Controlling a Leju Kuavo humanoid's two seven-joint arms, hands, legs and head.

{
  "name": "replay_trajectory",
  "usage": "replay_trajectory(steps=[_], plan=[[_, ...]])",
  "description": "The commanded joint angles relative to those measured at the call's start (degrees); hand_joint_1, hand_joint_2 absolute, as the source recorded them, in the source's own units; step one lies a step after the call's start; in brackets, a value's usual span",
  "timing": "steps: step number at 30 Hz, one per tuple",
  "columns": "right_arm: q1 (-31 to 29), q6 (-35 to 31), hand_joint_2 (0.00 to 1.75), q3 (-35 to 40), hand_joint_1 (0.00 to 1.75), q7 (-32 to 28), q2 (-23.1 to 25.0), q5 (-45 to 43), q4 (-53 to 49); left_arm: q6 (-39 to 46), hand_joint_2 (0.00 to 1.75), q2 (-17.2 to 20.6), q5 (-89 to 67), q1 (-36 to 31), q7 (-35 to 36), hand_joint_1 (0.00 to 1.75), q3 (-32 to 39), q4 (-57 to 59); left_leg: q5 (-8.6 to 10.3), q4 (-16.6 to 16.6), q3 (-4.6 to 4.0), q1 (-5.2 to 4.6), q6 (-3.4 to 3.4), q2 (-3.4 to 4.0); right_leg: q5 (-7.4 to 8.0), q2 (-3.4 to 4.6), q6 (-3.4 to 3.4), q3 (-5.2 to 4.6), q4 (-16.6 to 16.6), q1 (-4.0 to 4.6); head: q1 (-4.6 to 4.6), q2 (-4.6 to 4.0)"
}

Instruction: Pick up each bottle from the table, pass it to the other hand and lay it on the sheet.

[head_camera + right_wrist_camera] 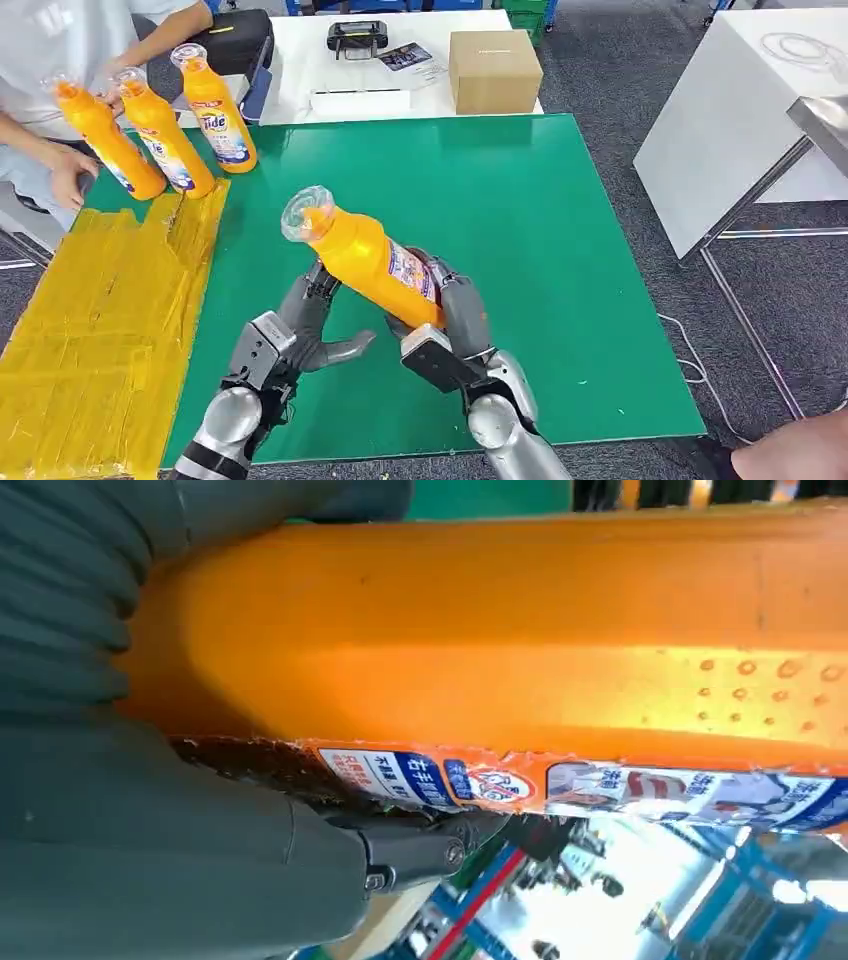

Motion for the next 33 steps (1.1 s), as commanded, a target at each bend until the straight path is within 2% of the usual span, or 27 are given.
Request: replay_trajectory(steps=[1,9,15,22,26,27,28,30,31,32,33], plan=[[-4.54,0.62,1.75,8.27,1.75,0.54,0.96,1.55,9.55,-0.28,1.75,-0.22,1.94,-4.75,1.24,0.0,0.82,7.95,-0.08,-0.05,0.27,0.05,-0.02,0.08,-0.05,0.03,-0.09,0.27,-0.09,0.07,0.0,0.0],[-5.77,-0.28,1.75,11.04,1.75,0.65,1.28,1.53,14.15,-6.09,1.75,-0.65,12.67,-8.0,3.82,0.0,5.26,12.73,-0.04,-0.05,0.19,0.03,0.01,0.06,-0.02,0.02,-0.04,0.19,-0.08,0.04,-0.02,0.0],[-6.58,-0.82,1.75,11.35,1.75,0.35,1.48,1.21,17.11,-6.54,1.75,-0.5,15.07,-8.97,4.36,0.0,5.77,13.08,-0.09,-0.01,0.26,0.08,-0.01,0.01,-0.07,-0.05,-0.09,0.29,-0.08,0.09,0.0,0.0],[-6.32,-1.67,1.75,11.57,1.75,0.06,1.57,0.86,19.01,-2.6,1.75,-1.78,18.06,-7.53,4.17,0.0,8.1,10.24,-0.15,0.0,0.33,0.12,-0.01,-0.02,-0.13,-0.09,-0.11,0.38,-0.1,0.14,-0.02,0.0],[-6.22,-1.82,1.75,11.67,1.75,0.01,1.54,0.85,19.12,-1.49,1.75,-1.82,17.5,-7.17,3.89,0.0,7.97,9.27,-0.04,-0.02,0.1,0.05,0.0,-0.01,-0.03,-0.04,-0.04,0.11,-0.07,0.05,0.0,0.0],[-6.22,-1.82,1.75,11.67,1.75,0.01,1.54,0.85,19.12,-1.49,1.75,-1.82,17.5,-7.17,3.89,0.0,7.97,9.27,-0.19,0.02,0.37,0.12,0.01,0.01,-0.15,-0.06,-0.1,0.44,-0.11,0.14,0.0,0.0],[-6.3,-1.74,1.75,11.67,1.75,0.02,1.55,0.82,19.12,-1.12,1.75,-1.8,17.39,-7.11,3.89,0.0,7.92,9.13,-0.05,-0.02,0.1,0.05,0.0,-0.02,-0.04,-0.06,-0.04,0.14,-0.07,0.06,0.0,0.0],[-6.3,-1.74,1.75,11.67,1.75,0.02,1.55,0.82,19.12,-1.12,1.75,-1.8,17.39,-7.11,3.89,0.0,7.92,9.13,-0.05,-0.02,0.09,0.05,0.0,-0.03,-0.05,-0.07,-0.05,0.13,-0.06,0.05,0.0,0.0],[-6.28,-1.63,1.75,11.68,1.75,0.06,1.59,0.76,19.21,1.46,1.75,-2.31,16.13,-6.7,2.27,0.99,8.46,8.29,-0.11,0.0,0.22,0.09,0.0,-0.02,-0.1,-0.08,-0.08,0.28,-0.09,0.1,-0.02,0.0],[-6.33,-1.71,1.75,11.69,1.75,0.06,1.65,0.76,19.39,2.22,1.75,-2.41,15.81,-6.57,2.16,1.26,8.34,7.87,-0.05,-0.01,0.08,0.05,0.0,-0.02,-0.04,-0.06,-0.05,0.11,-0.06,0.06,0.0,0.0],[-6.38,-1.79,1.75,11.7,1.75,0.02,1.7,0.77,19.56,2.48,1.75,-2.39,15.76,-6.46,2.32,1.26,8.17,7.35,-0.11,0.02,0.18,0.1,0.0,-0.02,-0.09,-0.08,-0.08,0.25,-0.08,0.11,0.0,0.0]])
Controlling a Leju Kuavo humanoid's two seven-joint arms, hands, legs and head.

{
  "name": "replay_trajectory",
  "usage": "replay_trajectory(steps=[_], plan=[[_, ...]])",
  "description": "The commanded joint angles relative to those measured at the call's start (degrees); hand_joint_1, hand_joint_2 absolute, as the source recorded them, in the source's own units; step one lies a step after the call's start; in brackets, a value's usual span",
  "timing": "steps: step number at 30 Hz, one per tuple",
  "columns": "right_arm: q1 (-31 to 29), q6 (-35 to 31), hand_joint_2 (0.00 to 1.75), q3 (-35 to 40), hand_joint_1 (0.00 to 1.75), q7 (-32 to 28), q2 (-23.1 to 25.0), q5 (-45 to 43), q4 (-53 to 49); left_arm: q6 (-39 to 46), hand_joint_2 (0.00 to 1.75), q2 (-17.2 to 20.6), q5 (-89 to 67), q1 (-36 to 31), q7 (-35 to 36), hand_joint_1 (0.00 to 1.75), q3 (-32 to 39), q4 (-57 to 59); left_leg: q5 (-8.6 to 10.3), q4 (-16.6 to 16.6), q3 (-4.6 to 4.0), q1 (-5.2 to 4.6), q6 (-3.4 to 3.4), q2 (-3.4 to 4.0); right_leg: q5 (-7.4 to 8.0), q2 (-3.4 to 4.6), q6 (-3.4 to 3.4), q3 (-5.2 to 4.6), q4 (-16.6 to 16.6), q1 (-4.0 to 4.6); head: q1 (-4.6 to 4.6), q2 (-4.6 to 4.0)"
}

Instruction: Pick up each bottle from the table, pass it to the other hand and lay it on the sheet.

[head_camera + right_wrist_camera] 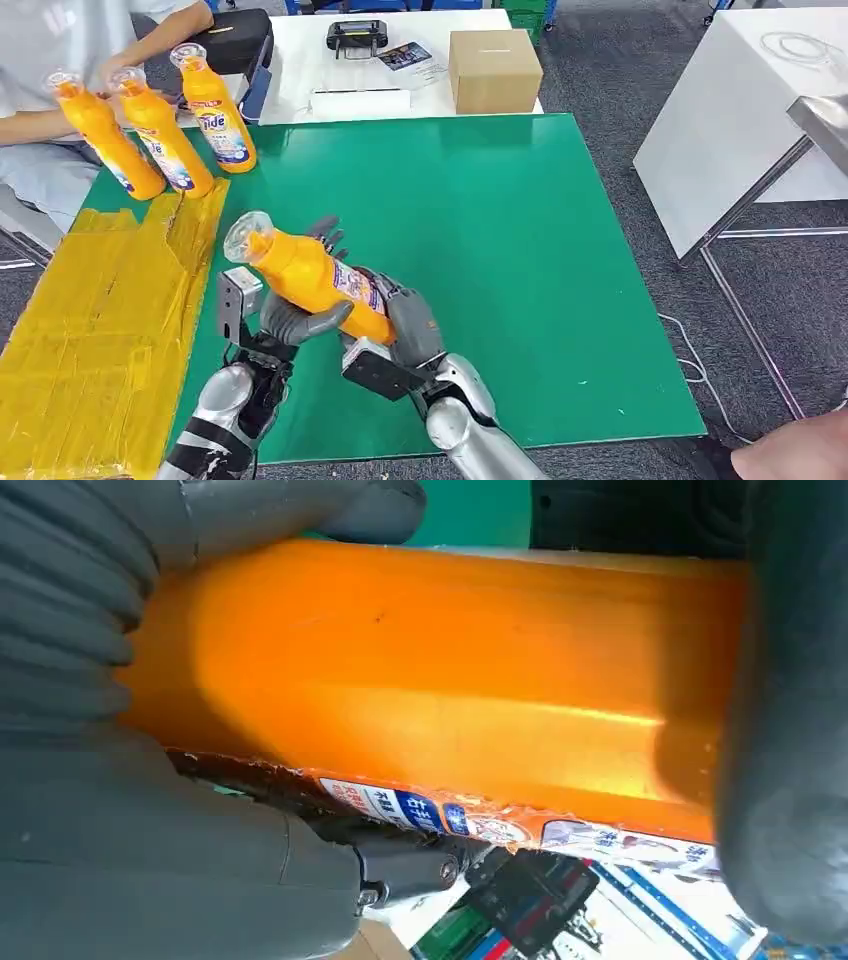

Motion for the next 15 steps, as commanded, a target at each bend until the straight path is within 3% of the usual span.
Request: replay_trajectory(steps=[1,6,7,15], plan=[[-0.3,0.13,1.75,2.9,1.75,-0.65,-0.94,0.29,4.67,4.73,1.75,-0.92,-1.23,-2.5,-1.44,1.26,3.3,-0.78,-0.08,-0.01,0.18,0.07,-0.01,-0.02,-0.07,-0.06,-0.07,0.23,-0.07,0.08,-0.02,0.0],[-0.3,0.13,1.75,2.9,1.75,-0.65,-0.94,0.29,4.67,4.73,1.75,-0.92,-1.23,-2.5,-1.44,1.26,3.3,-0.78,-0.12,0.01,0.26,0.11,-0.01,-0.05,-0.11,-0.11,-0.09,0.34,-0.1,0.13,0.0,0.0],[-0.39,0.06,1.75,2.98,1.75,-0.68,-0.9,0.34,4.88,6.0,1.75,-0.94,-1.86,-2.4,-1.58,1.75,3.18,-1.15,-0.15,0.01,0.31,0.12,-0.01,-0.04,-0.13,-0.1,-0.1,0.4,-0.1,0.14,-0.02,0.0],[-0.87,-0.48,1.75,2.72,1.75,-0.79,-1.16,0.19,4.35,6.06,1.75,-0.35,-2.18,-2.71,-1.45,1.75,1.52,-0.73,-0.04,-0.02,0.14,0.04,0.0,-0.07,-0.05,-0.11,-0.04,0.18,-0.07,0.06,0.0,0.0]])
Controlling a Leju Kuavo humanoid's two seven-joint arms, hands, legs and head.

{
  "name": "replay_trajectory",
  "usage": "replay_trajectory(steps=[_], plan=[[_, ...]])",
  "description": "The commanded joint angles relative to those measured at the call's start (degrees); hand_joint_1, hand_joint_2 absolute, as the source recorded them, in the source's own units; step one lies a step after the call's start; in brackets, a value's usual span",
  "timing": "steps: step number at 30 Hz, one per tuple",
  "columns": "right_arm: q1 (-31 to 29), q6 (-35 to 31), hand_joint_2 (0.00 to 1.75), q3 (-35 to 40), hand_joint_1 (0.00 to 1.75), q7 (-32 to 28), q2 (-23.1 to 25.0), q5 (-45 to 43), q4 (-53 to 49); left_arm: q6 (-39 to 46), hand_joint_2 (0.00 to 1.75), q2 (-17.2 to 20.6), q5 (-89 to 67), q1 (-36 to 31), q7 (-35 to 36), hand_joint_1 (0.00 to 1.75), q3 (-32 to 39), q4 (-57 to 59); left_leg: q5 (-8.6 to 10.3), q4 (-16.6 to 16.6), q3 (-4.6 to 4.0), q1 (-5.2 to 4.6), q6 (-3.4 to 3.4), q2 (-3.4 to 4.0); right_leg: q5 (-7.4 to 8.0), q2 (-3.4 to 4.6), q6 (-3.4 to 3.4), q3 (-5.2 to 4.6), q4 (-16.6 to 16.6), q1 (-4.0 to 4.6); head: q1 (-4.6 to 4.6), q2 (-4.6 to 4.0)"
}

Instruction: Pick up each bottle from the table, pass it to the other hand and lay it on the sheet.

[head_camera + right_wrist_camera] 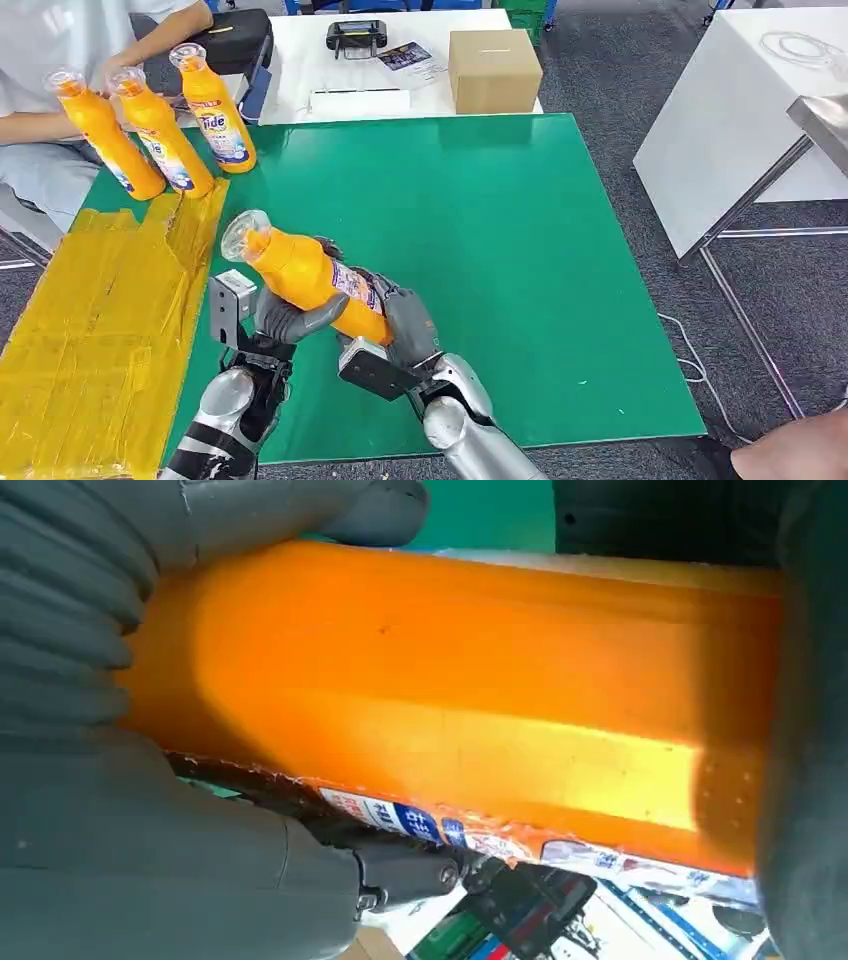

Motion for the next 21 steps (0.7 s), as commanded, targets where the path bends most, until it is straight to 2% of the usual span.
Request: replay_trajectory(steps=[1,4,5,6,7,10,12,13,14,19,21], plan=[[-0.17,-0.54,1.75,2.32,1.75,-0.56,-1.8,0.29,2.57,1.23,1.75,0.67,-0.4,-3.76,0.03,1.75,0.92,1.16,-0.11,0.01,0.25,0.08,0.01,-0.08,-0.11,-0.13,-0.07,0.35,-0.09,0.1,0.0,0.0],[0.53,-1.15,1.75,1.39,1.73,-0.53,-2.69,-0.02,-0.83,2.33,1.75,1.18,-1.63,-3.48,-0.48,1.75,0.84,-0.04,-0.07,0.0,0.16,0.05,0.01,-0.1,-0.08,-0.14,-0.05,0.24,-0.06,0.06,-0.02,0.0],[1.03,-1.23,1.75,0.9,1.36,-0.62,-3.18,-0.2,-2.82,3.47,1.75,1.57,-3.2,-3.32,-0.99,1.75,0.81,-0.63,-0.03,-0.01,0.08,0.03,0.01,-0.09,-0.05,-0.12,-0.04,0.13,-0.05,0.04,0.0,0.0],[1.62,-1.51,1.75,0.27,0.28,-1.0,-3.37,-0.77,-4.56,6.3,1.75,1.77,-6.03,-3.08,-2.26,1.75,1.06,-1.26,-0.11,0.02,0.2,0.07,0.01,-0.12,-0.12,-0.17,-0.07,0.3,-0.07,0.09,0.0,0.0],[2.19,-1.53,1.75,-0.23,0.0,-1.4,-3.6,-1.39,-6.41,9.92,1.75,1.98,-9.53,-2.85,-3.79,1.75,1.51,-2.11,-0.04,-0.01,0.1,0.05,0.0,-0.09,-0.06,-0.13,-0.05,0.17,-0.07,0.06,0.0,0.0],[4.31,2.52,1.75,-1.07,0.0,-3.22,-5.2,-6.09,-15.41,25.57,1.75,3.54,-26.49,-2.02,-5.66,1.75,4.22,-4.29,-0.14,0.04,0.22,0.07,0.0,-0.08,-0.14,-0.13,-0.08,0.31,-0.05,0.09,0.02,0.0],[5.33,3.78,1.75,-0.88,0.0,-4.15,-6.27,-8.25,-20.69,32.48,1.75,4.83,-36.74,-2.07,-5.42,1.75,6.01,-3.39,-0.04,0.0,0.04,0.01,0.0,-0.04,-0.05,-0.07,-0.04,0.09,-0.02,0.02,0.02,0.0],[5.95,4.69,1.75,-0.92,0.0,-4.53,-6.97,-9.94,-23.68,36.6,1.75,5.03,-42.24,-2.01,-5.91,1.75,7.05,-2.62,-0.14,0.02,0.21,0.04,0.0,-0.02,-0.13,-0.07,-0.08,0.28,-0.03,0.06,0.07,0.0],[6.1,4.93,1.75,-0.94,0.0,-4.34,-7.13,-10.15,-24.39,36.55,1.75,5.18,-42.2,-1.96,-5.88,1.75,7.33,-2.47,-0.07,-0.02,0.1,0.01,-0.02,0.12,-0.04,0.09,-0.06,0.08,-0.01,0.03,-0.02,0.0],[6.26,4.88,1.75,-0.88,0.0,-4.39,-7.2,-10.11,-24.26,36.72,1.75,4.84,-42.44,-1.87,-6.08,1.75,7.09,-2.37,-0.14,0.03,0.26,0.11,0.02,-0.19,-0.16,-0.2,-0.06,0.36,-0.08,0.1,0.0,0.0],[6.26,4.88,1.75,-0.88,0.0,-4.39,-7.2,-10.11,-24.26,36.72,1.75,4.84,-42.44,-1.87,-6.08,1.75,7.09,-2.37,-0.13,0.04,0.2,0.1,0.02,-0.01,-0.09,-0.04,-0.05,0.26,-0.06,0.1,0.02,0.0]])
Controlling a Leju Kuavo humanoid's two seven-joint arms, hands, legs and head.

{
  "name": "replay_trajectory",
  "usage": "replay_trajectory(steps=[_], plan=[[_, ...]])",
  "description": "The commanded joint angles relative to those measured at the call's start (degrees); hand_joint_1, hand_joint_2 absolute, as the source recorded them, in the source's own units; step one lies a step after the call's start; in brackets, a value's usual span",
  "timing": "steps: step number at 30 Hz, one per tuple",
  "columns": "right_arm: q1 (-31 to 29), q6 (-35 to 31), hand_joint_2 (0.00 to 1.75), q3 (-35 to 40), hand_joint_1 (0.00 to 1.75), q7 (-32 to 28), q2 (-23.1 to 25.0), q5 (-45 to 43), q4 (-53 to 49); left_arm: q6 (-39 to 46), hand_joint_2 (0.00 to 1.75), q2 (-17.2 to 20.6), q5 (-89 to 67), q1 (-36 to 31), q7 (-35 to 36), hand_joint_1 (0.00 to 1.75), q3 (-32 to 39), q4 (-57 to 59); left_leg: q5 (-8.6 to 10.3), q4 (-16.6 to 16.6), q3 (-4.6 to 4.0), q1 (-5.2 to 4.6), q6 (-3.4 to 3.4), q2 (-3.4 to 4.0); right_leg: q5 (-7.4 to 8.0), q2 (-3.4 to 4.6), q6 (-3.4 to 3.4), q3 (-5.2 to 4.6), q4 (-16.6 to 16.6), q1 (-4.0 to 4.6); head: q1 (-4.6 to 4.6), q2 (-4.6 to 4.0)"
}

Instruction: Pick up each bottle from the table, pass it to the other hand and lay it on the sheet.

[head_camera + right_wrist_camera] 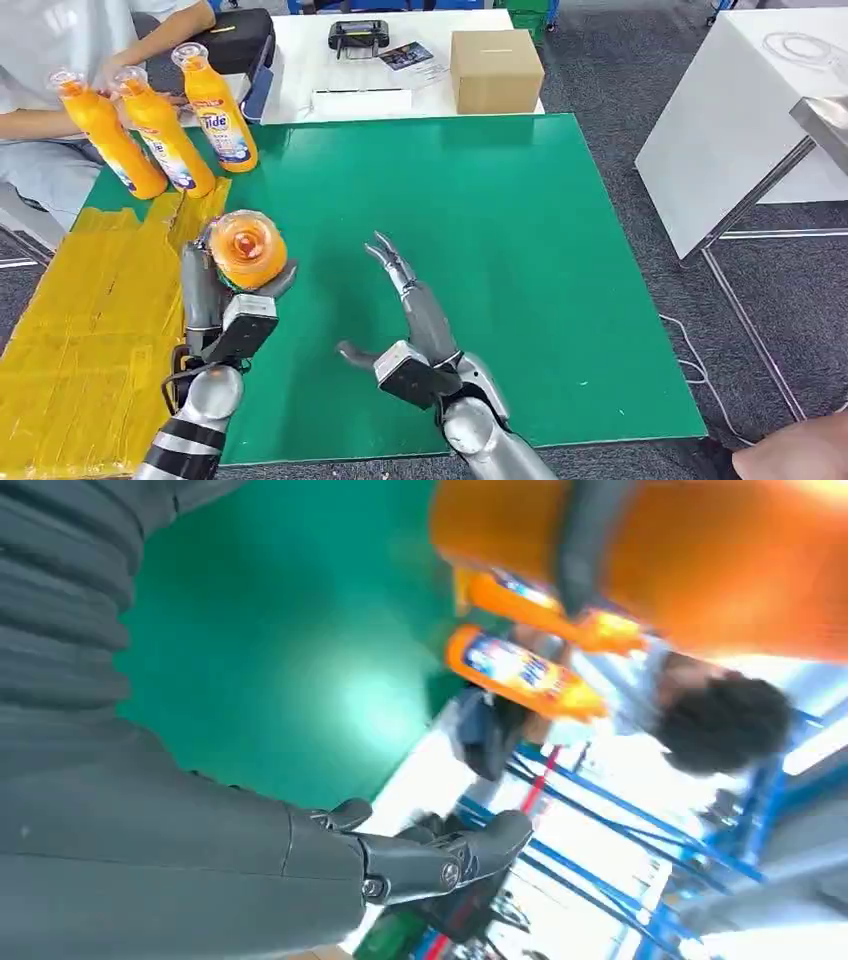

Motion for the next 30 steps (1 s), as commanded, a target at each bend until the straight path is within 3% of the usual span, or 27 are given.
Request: replay_trajectory(steps=[1,10,11,14,15,16,17,19,20,21,22,24,25,26,27,30], plan=[[1.05,0.48,1.75,-0.44,0.0,-0.06,-3.46,-0.39,-6.41,0.46,1.75,1.89,-0.45,-1.79,-0.11,1.75,2.56,1.65,-0.04,-0.02,0.11,-0.03,0.02,0.08,-0.02,0.05,-0.02,0.11,-0.04,-0.01,-0.02,0.0],[1.05,0.48,1.75,-0.44,0.0,-0.06,-3.46,-0.39,-6.41,0.46,1.75,1.89,-0.45,-1.79,-0.11,1.75,2.56,1.65,-0.09,-0.01,0.19,-0.02,0.01,0.04,-0.06,0.0,-0.06,0.22,-0.05,0.01,-0.02,0.0],[0.91,0.47,1.75,-0.36,0.0,-1.15,-3.59,-1.35,-6.33,5.42,1.75,1.87,-7.29,-1.81,0.72,1.75,2.94,2.56,-0.13,0.0,0.27,0.0,0.0,0.03,-0.1,-0.03,-0.08,0.31,-0.06,0.04,-0.02,0.0],[2.02,0.69,1.75,-1.03,0.0,-2.44,-5.08,-4.85,-10.26,5.64,1.75,-0.5,-26.95,-0.62,1.45,1.75,11.4,1.55,-0.08,-0.03,0.2,-0.02,0.01,0.06,-0.04,0.02,-0.05,0.21,-0.08,0.01,-0.02,0.0],[2.5,0.83,0.0,-1.53,0.0,-2.62,-5.7,-5.98,-11.69,5.64,1.75,-1.33,-33.76,-0.41,1.85,1.75,14.97,0.98,-0.13,0.0,0.26,0.0,0.02,0.11,-0.07,0.05,-0.06,0.27,-0.08,0.03,-0.02,0.0],[3.07,0.54,0.0,-2.44,0.0,-3.01,-6.06,-7.34,-13.04,5.64,1.75,-0.37,-40.31,-0.46,3.28,1.75,17.39,1.81,-0.11,-0.01,0.21,-0.02,0.03,0.13,-0.06,0.07,-0.04,0.21,-0.07,0.01,-0.02,0.0],[3.51,0.35,1.75,-3.23,0.0,-3.25,-6.42,-8.41,-14.1,5.64,1.75,1.7,-45.13,-0.73,5.46,1.75,17.36,3.87,-0.16,0.01,0.29,-0.01,0.03,0.12,-0.1,0.05,-0.05,0.31,-0.07,0.03,-0.02,0.0],[3.6,0.9,1.75,-4.74,0.0,-3.96,-7.09,-11.16,-15.32,5.64,1.75,11.24,-52.36,-1.55,17.5,1.75,11.09,10.11,-0.26,0.03,0.49,0.05,0.04,0.17,-0.16,0.09,-0.08,0.54,-0.12,0.09,-0.02,0.0],[3.47,1.12,1.75,-5.13,0.0,-4.12,-7.14,-11.77,-15.51,5.64,1.75,13.64,-52.36,-1.98,20.04,1.75,8.56,12.13,-0.04,-0.1,0.23,-0.07,0.01,0.14,-0.01,0.09,-0.04,0.19,-0.08,-0.05,0.0,0.0],[3.54,1.16,1.75,-5.26,0.0,-4.18,-7.26,-11.84,-15.7,5.64,1.75,13.16,-52.36,-1.77,17.54,1.75,10.78,12.68,-0.08,-0.13,0.38,-0.05,-0.01,0.21,-0.03,0.16,-0.08,0.31,-0.11,-0.02,-0.04,0.0],[3.42,1.34,1.75,-5.39,0.0,-3.94,-7.36,-12.18,-16.11,5.64,1.75,17.78,-49.77,-2.32,23.43,1.75,4.22,13.74,-0.13,-0.13,0.49,0.0,-0.03,0.25,-0.06,0.17,-0.13,0.43,-0.14,0.04,0.02,0.0],[3.36,1.34,1.75,-5.5,0.0,-4.51,-7.51,-12.37,-16.25,5.64,1.75,17.23,-50.9,-2.73,22.06,1.75,5.54,16.22,-0.07,-0.09,0.37,0.01,-0.05,0.11,-0.07,0.03,-0.13,0.33,-0.08,0.05,-0.02,0.0],[3.31,1.18,1.75,-5.38,0.0,-4.81,-7.73,-12.72,-16.38,5.64,1.75,19.46,-52.36,-3.33,23.79,1.75,4.1,18.63,-0.04,-0.07,0.25,0.01,-0.03,0.12,-0.05,0.01,-0.1,0.18,-0.06,0.02,-0.04,0.0],[3.16,1.55,1.75,-4.96,0.0,-5.41,-8.13,-13.38,-16.65,5.64,1.75,27.29,-52.36,-6.42,34.5,1.75,-8.2,25.0,-0.09,-0.09,0.39,0.04,-0.04,0.21,-0.08,0.08,-0.13,0.28,-0.08,0.05,-0.02,0.0],[2.81,1.55,1.75,-4.4,0.0,-5.51,-8.47,-13.73,-16.55,5.64,1.75,28.58,-52.36,-7.7,37.87,1.75,-12.42,27.04,-0.07,-0.07,0.33,0.08,-0.04,0.12,-0.1,-0.04,-0.13,0.27,-0.06,0.06,-0.02,0.0],[2.88,1.57,1.75,-3.99,0.0,-5.37,-8.67,-14.44,-17.01,5.64,1.75,29.32,-52.16,-9.45,38.63,1.75,-14.42,29.96,0.09,-0.02,0.07,0.09,-0.04,-0.29,-0.08,-0.32,-0.06,0.09,0.0,0.08,0.04,0.0]])
